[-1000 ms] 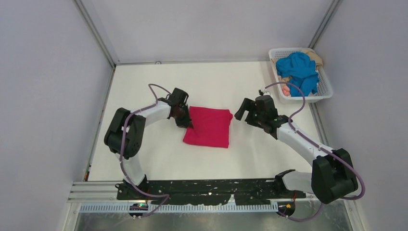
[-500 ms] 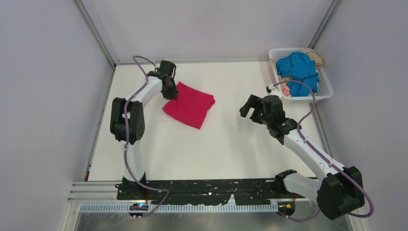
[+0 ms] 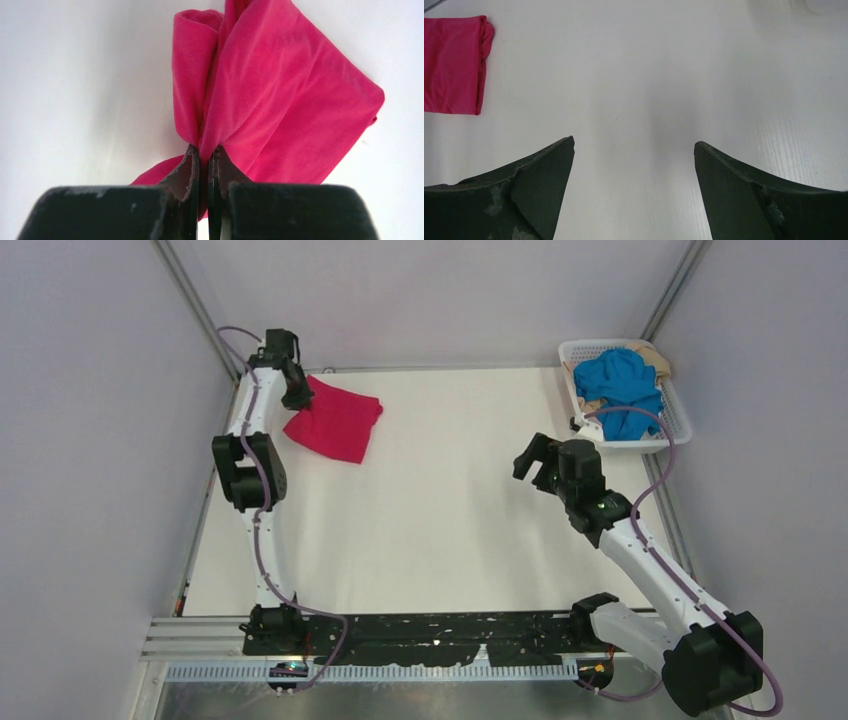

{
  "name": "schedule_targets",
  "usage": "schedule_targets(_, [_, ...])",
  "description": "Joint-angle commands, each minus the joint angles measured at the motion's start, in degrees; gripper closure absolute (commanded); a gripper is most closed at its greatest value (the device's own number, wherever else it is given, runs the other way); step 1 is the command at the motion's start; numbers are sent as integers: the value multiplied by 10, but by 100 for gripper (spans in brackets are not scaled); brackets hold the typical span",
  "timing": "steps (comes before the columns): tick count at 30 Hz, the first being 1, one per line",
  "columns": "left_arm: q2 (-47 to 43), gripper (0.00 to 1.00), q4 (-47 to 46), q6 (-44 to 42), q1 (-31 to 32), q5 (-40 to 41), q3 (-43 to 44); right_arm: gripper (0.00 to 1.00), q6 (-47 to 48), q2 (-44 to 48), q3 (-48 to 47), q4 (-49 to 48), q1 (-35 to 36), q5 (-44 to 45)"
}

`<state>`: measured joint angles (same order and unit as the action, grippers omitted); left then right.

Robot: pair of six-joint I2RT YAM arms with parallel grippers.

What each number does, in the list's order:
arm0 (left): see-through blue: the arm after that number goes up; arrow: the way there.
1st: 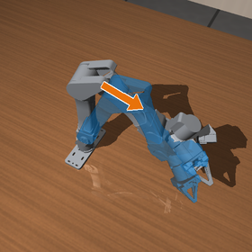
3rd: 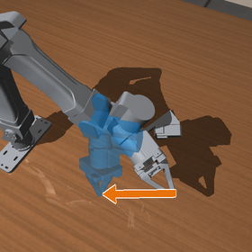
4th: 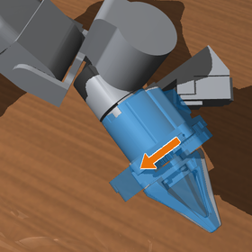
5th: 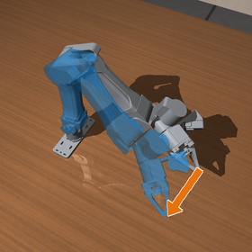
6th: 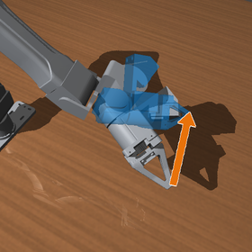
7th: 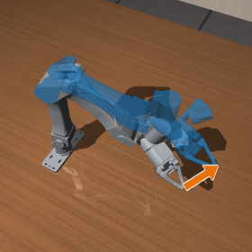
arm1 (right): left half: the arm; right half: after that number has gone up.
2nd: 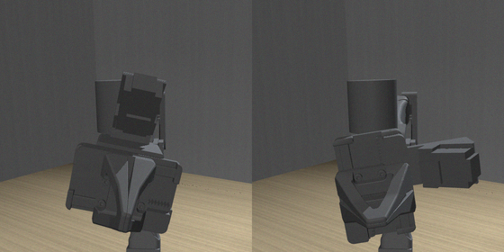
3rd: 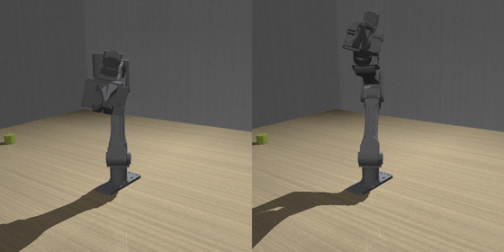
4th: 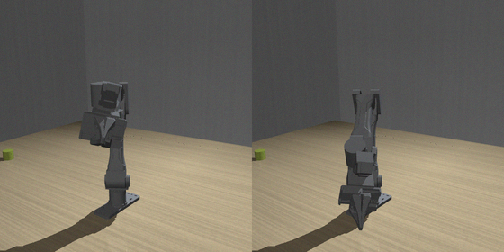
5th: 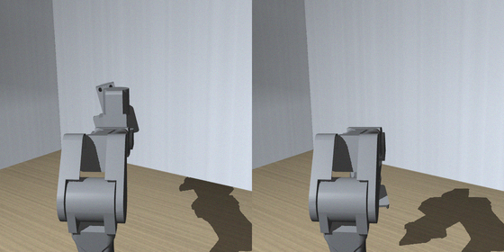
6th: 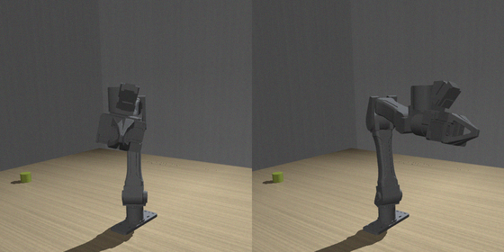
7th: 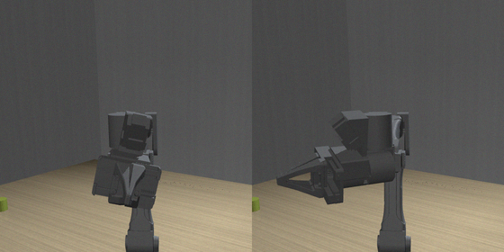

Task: Fold and stack the t-shirts
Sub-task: Put the neatly folded tshirt into the corner of the board with the left arm

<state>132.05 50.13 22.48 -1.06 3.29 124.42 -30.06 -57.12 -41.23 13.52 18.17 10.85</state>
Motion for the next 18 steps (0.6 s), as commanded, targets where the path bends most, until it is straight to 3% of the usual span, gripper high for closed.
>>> schedule_targets(1, [45,100,28,-50,-46,-27,72,5,13,20,-3,-6,-4,28])
schedule_targets(18, [107,100,-19,-66,-141,-110,158,5,8,22,14,-6,-4,66])
